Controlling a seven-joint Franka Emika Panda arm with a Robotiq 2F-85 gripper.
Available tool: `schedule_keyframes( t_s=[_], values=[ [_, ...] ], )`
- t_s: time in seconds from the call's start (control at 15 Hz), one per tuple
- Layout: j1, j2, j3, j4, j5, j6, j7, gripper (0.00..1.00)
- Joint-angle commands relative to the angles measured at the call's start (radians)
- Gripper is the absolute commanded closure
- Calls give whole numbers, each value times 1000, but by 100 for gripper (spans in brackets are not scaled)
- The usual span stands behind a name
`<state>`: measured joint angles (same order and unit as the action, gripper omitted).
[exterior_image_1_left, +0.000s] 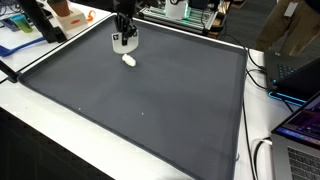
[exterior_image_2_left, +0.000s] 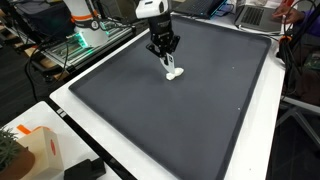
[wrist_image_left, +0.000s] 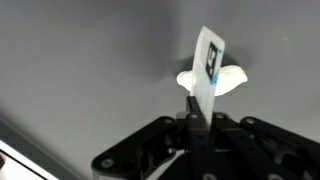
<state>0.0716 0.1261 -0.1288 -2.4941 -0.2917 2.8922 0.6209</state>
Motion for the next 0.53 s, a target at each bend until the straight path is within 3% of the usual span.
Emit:
schedule_keyframes(
  t_s=[0.0,0.47],
  values=[
    [10,-10,0,-21,-14,10,17,99],
    [29,84,-7,29,8,-8,-4,99]
  ],
)
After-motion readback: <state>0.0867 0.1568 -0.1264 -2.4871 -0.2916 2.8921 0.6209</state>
